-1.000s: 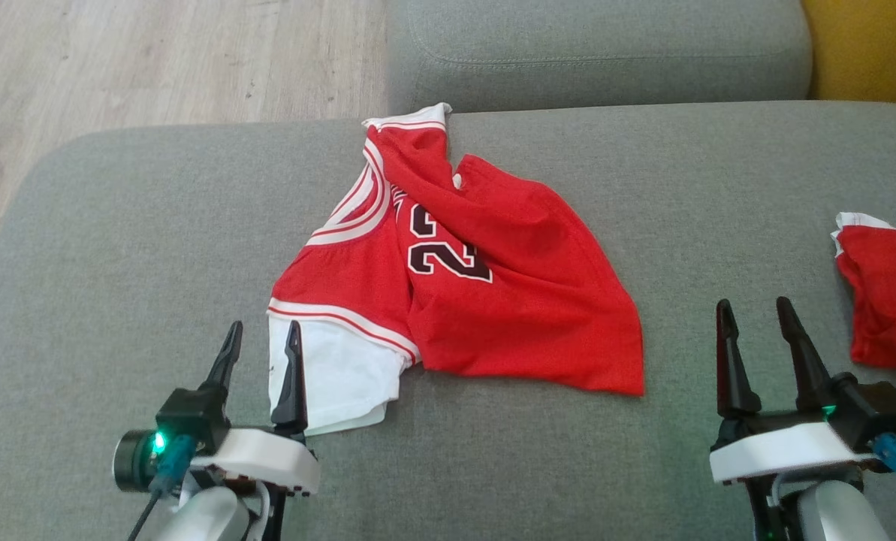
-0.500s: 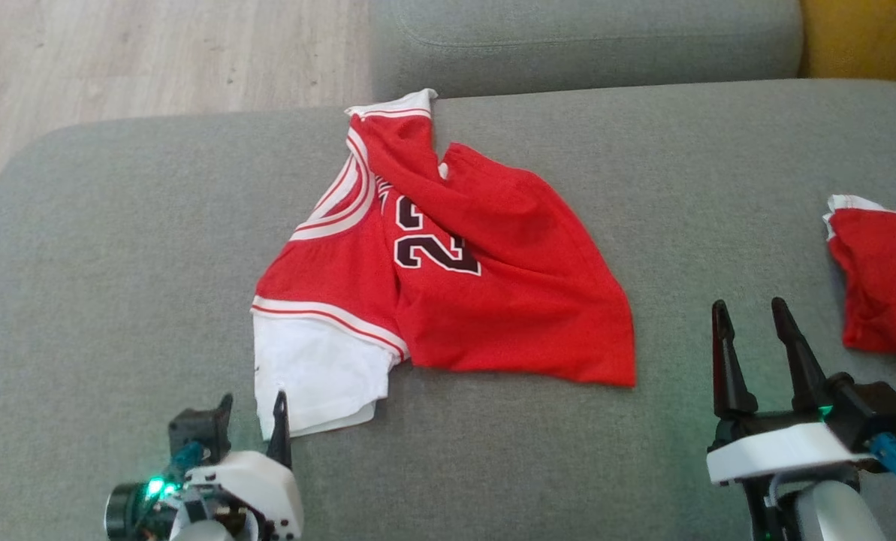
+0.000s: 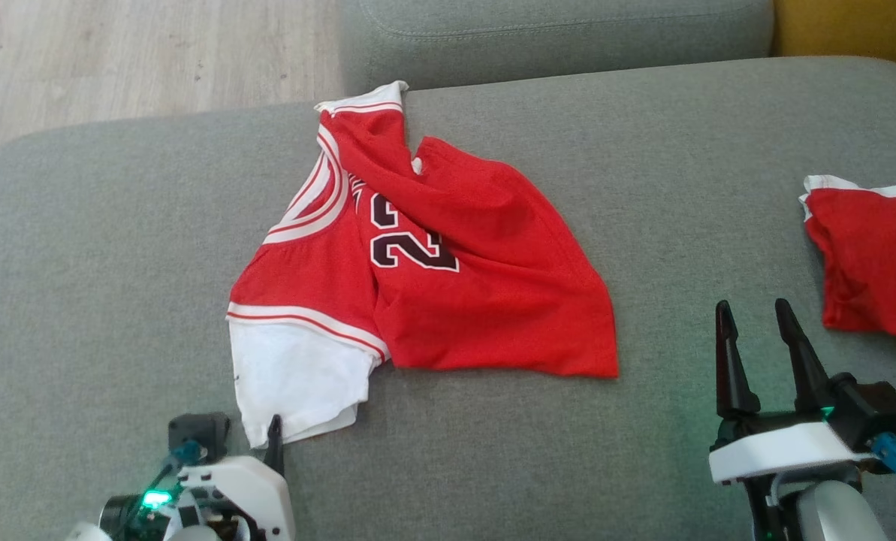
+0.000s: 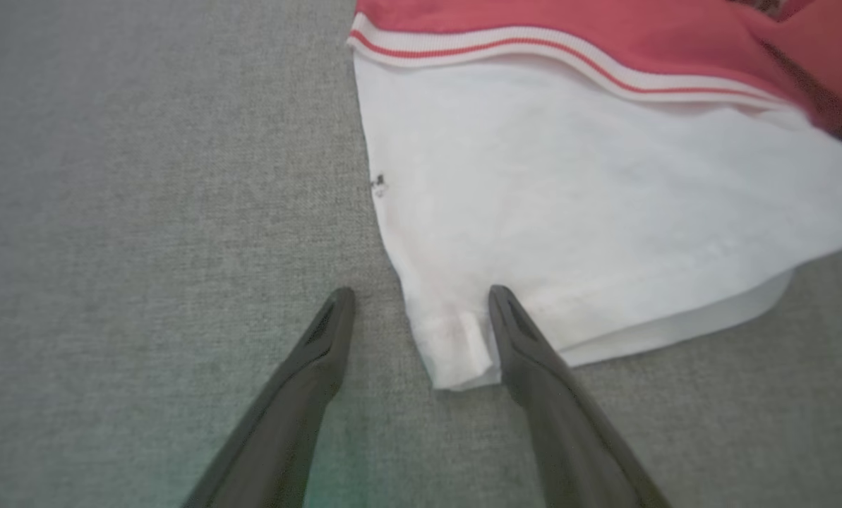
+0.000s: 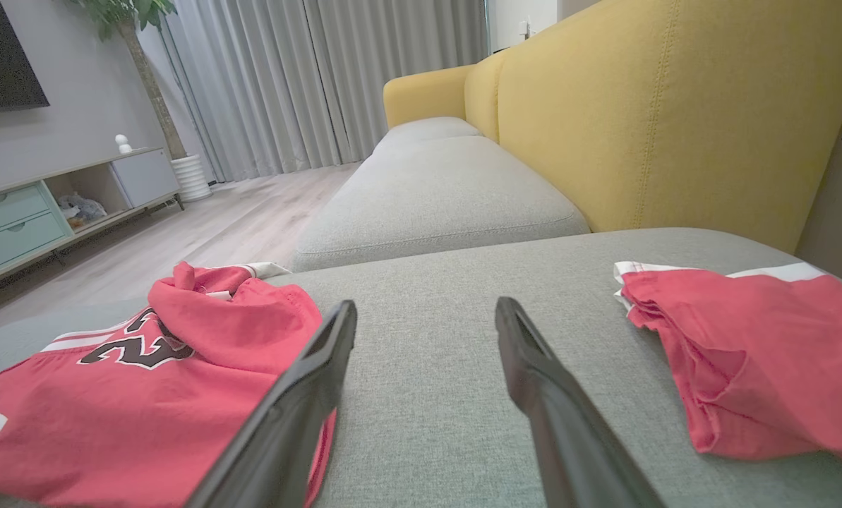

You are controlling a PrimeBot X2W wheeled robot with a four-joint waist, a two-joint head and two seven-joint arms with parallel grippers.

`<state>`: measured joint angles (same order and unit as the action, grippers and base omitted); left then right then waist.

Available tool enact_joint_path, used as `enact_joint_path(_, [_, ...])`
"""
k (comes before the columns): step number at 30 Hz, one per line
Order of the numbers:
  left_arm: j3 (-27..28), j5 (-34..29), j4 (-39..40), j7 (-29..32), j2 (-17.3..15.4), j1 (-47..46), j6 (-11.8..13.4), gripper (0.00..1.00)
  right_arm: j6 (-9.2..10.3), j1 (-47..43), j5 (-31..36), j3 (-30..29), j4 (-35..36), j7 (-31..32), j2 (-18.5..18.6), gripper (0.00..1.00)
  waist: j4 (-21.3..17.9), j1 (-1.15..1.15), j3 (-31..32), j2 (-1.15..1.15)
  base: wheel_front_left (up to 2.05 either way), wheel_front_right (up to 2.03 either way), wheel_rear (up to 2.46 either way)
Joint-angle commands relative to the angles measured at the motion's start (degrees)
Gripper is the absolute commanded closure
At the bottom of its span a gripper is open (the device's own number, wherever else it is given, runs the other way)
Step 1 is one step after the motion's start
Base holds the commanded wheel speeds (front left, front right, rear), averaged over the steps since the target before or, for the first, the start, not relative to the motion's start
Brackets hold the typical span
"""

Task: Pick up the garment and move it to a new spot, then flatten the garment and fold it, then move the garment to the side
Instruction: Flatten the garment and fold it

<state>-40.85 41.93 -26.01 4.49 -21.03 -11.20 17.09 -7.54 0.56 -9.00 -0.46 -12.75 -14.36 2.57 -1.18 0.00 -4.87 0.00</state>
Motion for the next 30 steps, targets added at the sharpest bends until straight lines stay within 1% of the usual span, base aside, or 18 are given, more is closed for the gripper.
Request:
enact_joint_path(1, [1.4,1.0,-0.5,1.0,-1.2,-0.7,0.1,0.0,0.05,1.9,-0.1,1.3,1.6,-0.4,0.3,0.0,-0.2,0.0,0.0,0.0,0.0,0.0,0.0])
enact_joint_path(4, [2.1,2.6,-1.0,2.1,-0.6,-0.6,-0.1,0.0,0.05,1.8,-0.1,1.1,1.5,-0.5,0.3,0.0,-0.5,0.0,-0.1,0.0,0.0,0.0,0.0])
enact_joint_path(5, [2.1,2.8,-1.2,2.3,-0.6,-0.6,-0.2,0.5,0.05,1.8,0.0,1.0,1.5,-0.5,0.3,0.0,-0.5,0.0,0.0,0.0,0.0,0.0,0.0])
enact_joint_path(6, [2.4,3.2,-1.4,2.4,-0.5,-0.6,-0.2,0.72,0.05,1.8,0.0,0.8,1.5,-0.5,0.3,0.0,-0.6,0.0,0.0,0.0,0.0,0.0,0.0])
enact_joint_path(7, [2.5,3.5,-1.5,2.5,-0.4,-0.6,-0.3,1.0,0.05,1.9,0.0,0.7,1.6,-0.5,0.3,0.0,-0.6,0.0,0.0,0.0,0.0,0.0,0.0])
enact_joint_path(10, [2.5,3.7,-1.5,2.3,-0.5,-0.8,-0.9,1.0,0.05,1.9,0.0,0.3,1.7,-0.5,0.3,0.0,-0.5,0.0,0.0,0.0,0.0,0.0,0.0])
enact_joint_path(12, [3.0,3.5,-1.0,0.9,-0.7,-1.2,-0.9,1.0,0.05,2.0,0.0,0.2,1.7,-0.5,0.3,0.0,-0.4,0.0,0.1,0.0,0.0,0.0,0.0])
enact_joint_path(17, [5.2,2.4,1.2,-5.7,-0.9,-2.7,-0.3,1.0,0.05,1.9,-0.1,0.8,1.8,-0.5,0.3,0.0,0.6,0.0,0.6,0.0,0.0,0.0,0.0])
enact_joint_path(23, [6.9,0.8,6.5,-13.7,-0.2,-4.4,-0.7,1.0,0.05,2.0,-0.3,2.7,1.3,-0.1,0.3,0.0,2.1,0.0,1.1,0.0,0.0,0.0,0.0])
enact_joint_path(27, [7.1,-0.8,10.4,-16.3,-0.3,-5.3,-0.7,1.0,0.05,2.6,0.0,5.0,-0.8,3.7,0.3,0.0,3.0,0.0,1.2,0.0,0.0,0.0,0.0])
enact_joint_path(30, [6.7,-2.7,13.2,-17.5,-0.6,-5.9,-0.6,1.0,0.05,3.1,-1.5,6.7,-2.9,7.2,0.3,0.0,3.6,0.0,1.2,0.0,0.0,0.0,0.0])
